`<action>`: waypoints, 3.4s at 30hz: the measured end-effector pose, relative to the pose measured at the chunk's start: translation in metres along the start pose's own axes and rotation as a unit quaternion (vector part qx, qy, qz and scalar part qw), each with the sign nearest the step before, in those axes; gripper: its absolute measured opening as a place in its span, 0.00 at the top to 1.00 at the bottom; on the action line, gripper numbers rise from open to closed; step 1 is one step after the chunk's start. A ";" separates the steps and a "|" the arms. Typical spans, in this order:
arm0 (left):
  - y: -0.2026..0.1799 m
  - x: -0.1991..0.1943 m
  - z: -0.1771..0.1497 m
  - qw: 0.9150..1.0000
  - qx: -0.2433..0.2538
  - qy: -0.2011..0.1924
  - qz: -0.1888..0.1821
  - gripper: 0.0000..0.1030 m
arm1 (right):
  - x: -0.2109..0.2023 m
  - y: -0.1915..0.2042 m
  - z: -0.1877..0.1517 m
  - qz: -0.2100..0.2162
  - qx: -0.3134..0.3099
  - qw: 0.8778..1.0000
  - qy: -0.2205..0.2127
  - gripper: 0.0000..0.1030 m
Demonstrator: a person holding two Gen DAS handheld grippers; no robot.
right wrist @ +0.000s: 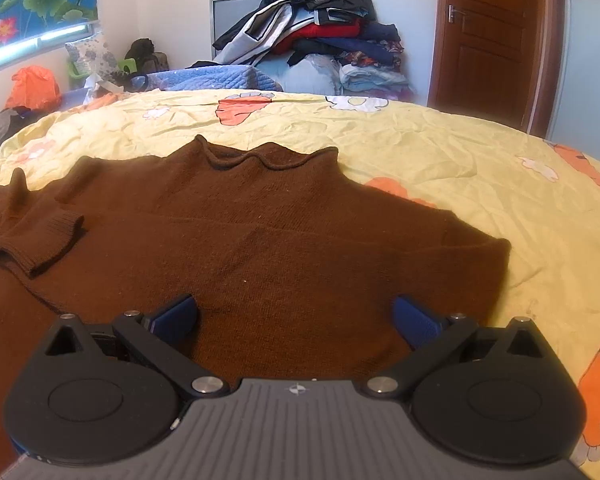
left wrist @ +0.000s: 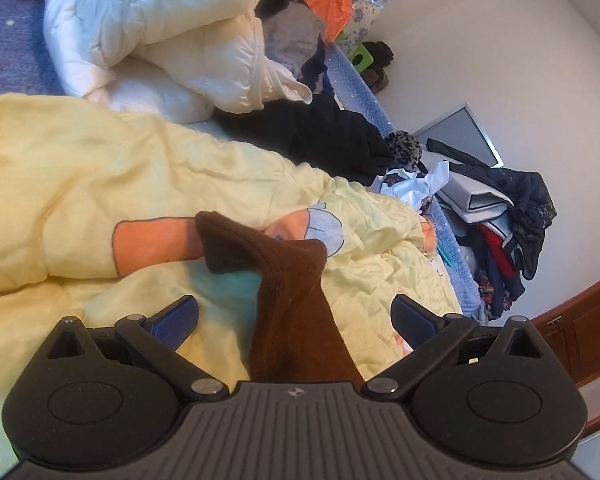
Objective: Fold small clothes
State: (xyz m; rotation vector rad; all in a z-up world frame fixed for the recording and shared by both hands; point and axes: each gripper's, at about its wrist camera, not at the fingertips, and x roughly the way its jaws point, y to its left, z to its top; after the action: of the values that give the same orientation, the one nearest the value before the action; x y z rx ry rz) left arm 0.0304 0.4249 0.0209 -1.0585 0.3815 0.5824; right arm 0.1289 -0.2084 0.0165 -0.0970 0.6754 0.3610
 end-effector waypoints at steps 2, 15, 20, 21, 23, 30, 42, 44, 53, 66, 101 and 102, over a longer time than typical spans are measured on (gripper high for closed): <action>-0.002 0.005 0.003 1.000 0.008 0.000 0.003 0.23 | 0.000 0.000 0.000 0.000 0.000 1.000 0.000 0.00; -0.089 -0.015 -0.031 0.982 0.173 -0.039 0.067 0.96 | 0.000 -0.001 0.001 0.004 0.012 1.000 -0.004 0.00; -0.208 -0.073 -0.189 0.893 0.448 -0.017 -0.039 0.93 | -0.001 -0.002 0.000 0.008 0.020 1.000 -0.007 0.00; -0.222 -0.079 -0.231 0.853 0.517 0.013 -0.070 0.91 | -0.001 -0.003 0.000 0.008 0.020 1.000 -0.007 0.00; -0.227 -0.091 -0.304 0.784 0.610 0.057 -0.105 0.77 | -0.002 -0.003 0.000 0.009 0.022 1.000 -0.007 0.00; -0.176 -0.122 -0.359 0.784 0.609 0.043 -0.116 0.12 | -0.004 -0.004 -0.001 0.012 0.032 0.999 -0.011 0.00; -0.130 -0.100 -0.329 0.859 0.499 0.092 -0.073 0.08 | 0.006 0.025 0.047 0.247 0.284 0.921 0.102 0.13; -0.129 -0.101 -0.331 0.856 0.503 0.092 -0.072 0.08 | 0.024 0.039 0.052 0.229 0.276 0.924 0.134 0.18; -0.128 -0.100 -0.330 0.862 0.493 0.092 -0.077 0.07 | 0.051 0.055 0.063 0.181 0.246 0.937 0.168 0.82; -0.127 -0.100 -0.328 0.863 0.490 0.093 -0.079 0.07 | -0.026 0.026 0.125 0.260 0.214 0.940 0.051 0.84; -0.214 -0.098 -0.339 0.838 0.509 0.097 -0.172 0.06 | 0.001 -0.062 0.051 0.163 0.283 0.943 0.069 0.42; -0.222 -0.077 -0.346 0.831 0.519 0.127 -0.155 0.06 | 0.012 -0.063 0.042 0.164 0.285 0.941 0.084 0.43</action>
State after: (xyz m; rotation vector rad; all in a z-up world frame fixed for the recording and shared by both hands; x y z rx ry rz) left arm 0.0998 0.0146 0.0645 -0.1109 0.6412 -0.1112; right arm 0.1849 -0.2550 0.0401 0.5502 0.9460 0.4660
